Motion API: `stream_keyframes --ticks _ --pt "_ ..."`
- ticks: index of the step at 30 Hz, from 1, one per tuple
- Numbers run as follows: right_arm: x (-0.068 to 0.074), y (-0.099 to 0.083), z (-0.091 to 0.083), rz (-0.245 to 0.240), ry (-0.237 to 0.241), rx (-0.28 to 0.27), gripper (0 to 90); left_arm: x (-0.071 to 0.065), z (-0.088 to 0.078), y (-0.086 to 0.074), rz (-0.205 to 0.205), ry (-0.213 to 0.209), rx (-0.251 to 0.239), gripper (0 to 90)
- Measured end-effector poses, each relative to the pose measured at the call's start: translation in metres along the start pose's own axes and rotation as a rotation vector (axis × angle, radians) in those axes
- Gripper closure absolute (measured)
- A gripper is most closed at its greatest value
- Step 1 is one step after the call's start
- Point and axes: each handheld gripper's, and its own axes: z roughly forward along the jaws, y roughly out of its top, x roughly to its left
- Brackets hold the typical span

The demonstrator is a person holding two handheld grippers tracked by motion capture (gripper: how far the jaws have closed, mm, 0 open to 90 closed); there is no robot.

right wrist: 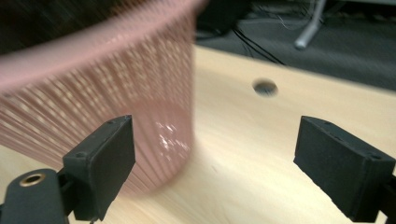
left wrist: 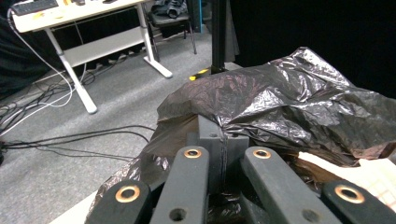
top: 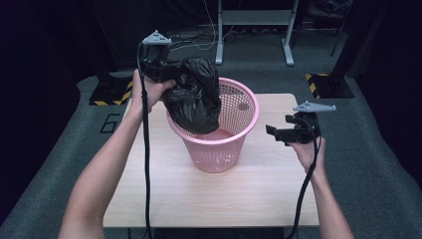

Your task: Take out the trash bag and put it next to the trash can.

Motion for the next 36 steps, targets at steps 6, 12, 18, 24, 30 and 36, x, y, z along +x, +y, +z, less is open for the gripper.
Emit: stream_keyframes --ticks 6,12,18,24,30,36 --pt "-0.026 -0.057 0.02 0.081 -0.046 0.067 11.1 0.016 -0.018 -0.007 -0.033 0.02 -0.028 90.0" --pt "-0.045 -0.101 0.039 0.159 -0.076 0.112 11.4 0.035 -0.036 -0.023 -0.071 0.054 -0.038 90.0" --pt "-0.053 -0.123 0.047 0.191 -0.106 0.136 11.9 0.053 -0.051 -0.044 -0.108 0.091 -0.036 90.0" --pt "-0.055 -0.136 0.051 0.194 -0.122 0.151 12.0 0.069 -0.062 -0.069 -0.15 0.124 -0.035 90.0" --pt "-0.057 -0.144 0.052 0.195 -0.131 0.156 12.2 0.081 -0.067 -0.099 -0.2 0.147 -0.019 90.0" --pt "-0.058 -0.146 0.051 0.199 -0.131 0.155 12.3 0.092 -0.07 -0.134 -0.26 0.162 0.006 90.0"
